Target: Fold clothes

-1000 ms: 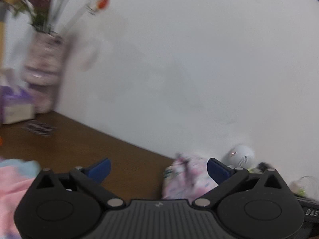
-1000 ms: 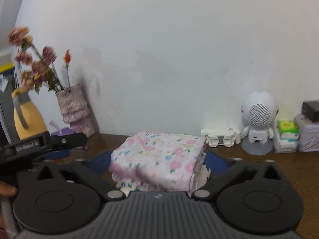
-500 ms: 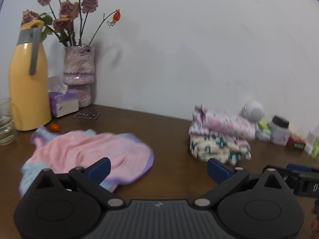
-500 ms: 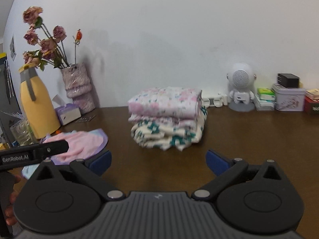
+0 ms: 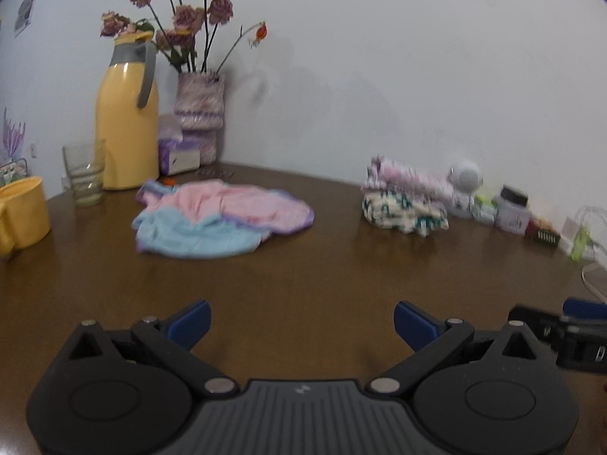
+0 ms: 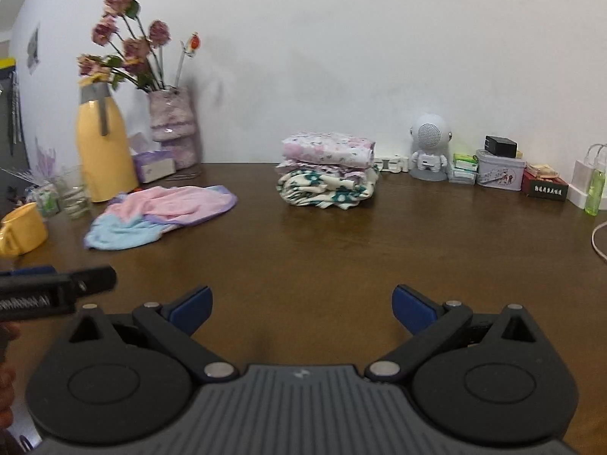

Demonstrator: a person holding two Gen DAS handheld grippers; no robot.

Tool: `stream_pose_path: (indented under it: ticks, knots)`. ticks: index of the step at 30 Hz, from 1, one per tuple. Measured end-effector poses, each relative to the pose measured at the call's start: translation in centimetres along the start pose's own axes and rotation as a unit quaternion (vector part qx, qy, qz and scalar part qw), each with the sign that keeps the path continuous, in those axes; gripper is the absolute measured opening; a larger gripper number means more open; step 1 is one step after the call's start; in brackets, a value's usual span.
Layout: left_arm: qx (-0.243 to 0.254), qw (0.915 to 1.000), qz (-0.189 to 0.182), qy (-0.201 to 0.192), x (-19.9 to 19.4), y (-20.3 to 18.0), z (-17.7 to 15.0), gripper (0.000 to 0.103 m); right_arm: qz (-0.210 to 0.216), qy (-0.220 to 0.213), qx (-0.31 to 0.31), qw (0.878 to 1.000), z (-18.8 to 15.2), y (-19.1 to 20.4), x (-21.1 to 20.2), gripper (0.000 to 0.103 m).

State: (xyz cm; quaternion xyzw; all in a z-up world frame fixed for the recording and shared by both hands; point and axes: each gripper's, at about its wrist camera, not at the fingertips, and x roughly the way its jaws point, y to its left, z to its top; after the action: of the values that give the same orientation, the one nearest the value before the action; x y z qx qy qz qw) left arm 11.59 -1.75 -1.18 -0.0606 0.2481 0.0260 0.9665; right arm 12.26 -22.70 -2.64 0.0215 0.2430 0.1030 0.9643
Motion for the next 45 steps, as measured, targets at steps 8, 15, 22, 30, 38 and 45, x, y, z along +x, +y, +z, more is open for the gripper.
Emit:
stream_pose_path:
  ticks: [8,15,22,30,38,45]
  knots:
    - [0.009,0.9998,0.016,0.005,-3.4,-0.5,-2.7,0.103,0.02,0.011,-0.005,1.0,-2.0,0.5,-2.4,0.103]
    - [0.003,0.9996,0.029,-0.001,-4.9,-0.7,-3.3,0.103,0.025,0.008,-0.023,0.999,-2.7,1.0,-3.1,0.103]
    - [0.0,0.999,0.045,0.001,-5.2,-0.7,-3.3,0.103,0.035,0.016,-0.025,0.999,-3.0,1.0,-3.2,0.103]
    - [0.0,0.9991,0.043,0.005,-5.2,-0.7,-3.4,0.103,0.037,0.016,-0.023,0.999,-3.1,0.9,-3.3,0.103]
    - [-0.004,0.999,0.043,0.008,-5.0,-0.6,-3.5,0.103,0.036,0.018,-0.02,0.999,-3.2,0.7,-3.2,0.103]
    - [-0.011,0.9992,0.038,0.01,-4.9,-0.4,-3.5,0.103,0.036,0.02,-0.02,0.999,-3.1,0.7,-3.1,0.103]
